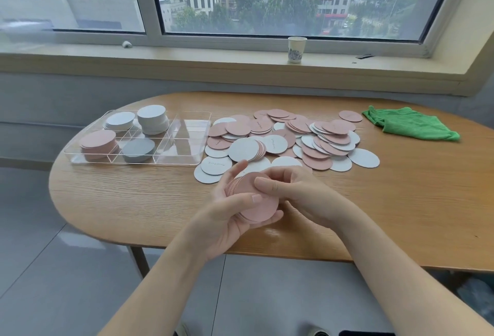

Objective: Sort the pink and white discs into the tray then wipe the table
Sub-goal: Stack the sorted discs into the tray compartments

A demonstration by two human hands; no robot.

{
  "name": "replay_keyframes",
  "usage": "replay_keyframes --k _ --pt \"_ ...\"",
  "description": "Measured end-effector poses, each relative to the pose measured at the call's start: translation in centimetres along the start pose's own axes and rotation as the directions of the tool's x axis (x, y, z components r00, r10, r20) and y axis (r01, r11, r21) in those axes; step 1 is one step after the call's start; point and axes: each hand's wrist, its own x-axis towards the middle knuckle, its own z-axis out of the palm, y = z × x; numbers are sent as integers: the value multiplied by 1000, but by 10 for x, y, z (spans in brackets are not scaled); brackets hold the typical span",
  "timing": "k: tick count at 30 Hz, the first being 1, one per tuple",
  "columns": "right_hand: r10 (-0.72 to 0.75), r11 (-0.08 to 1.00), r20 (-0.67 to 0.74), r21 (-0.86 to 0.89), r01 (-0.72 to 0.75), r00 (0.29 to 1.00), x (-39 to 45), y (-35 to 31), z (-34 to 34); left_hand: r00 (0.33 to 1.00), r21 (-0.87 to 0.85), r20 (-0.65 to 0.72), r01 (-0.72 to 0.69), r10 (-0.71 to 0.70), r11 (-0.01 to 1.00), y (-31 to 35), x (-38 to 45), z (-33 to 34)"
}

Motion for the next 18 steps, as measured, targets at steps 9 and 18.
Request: replay_keyframes --k 9,18 --pt "-52 998 -240 14 57 969 15 5 14 942 394 -265 -88 204 915 22 -6 -7" --pt "-295 735 21 -634 241 955 46 -15 42 852 528 -400 -86 337 845 55 -10 -31"
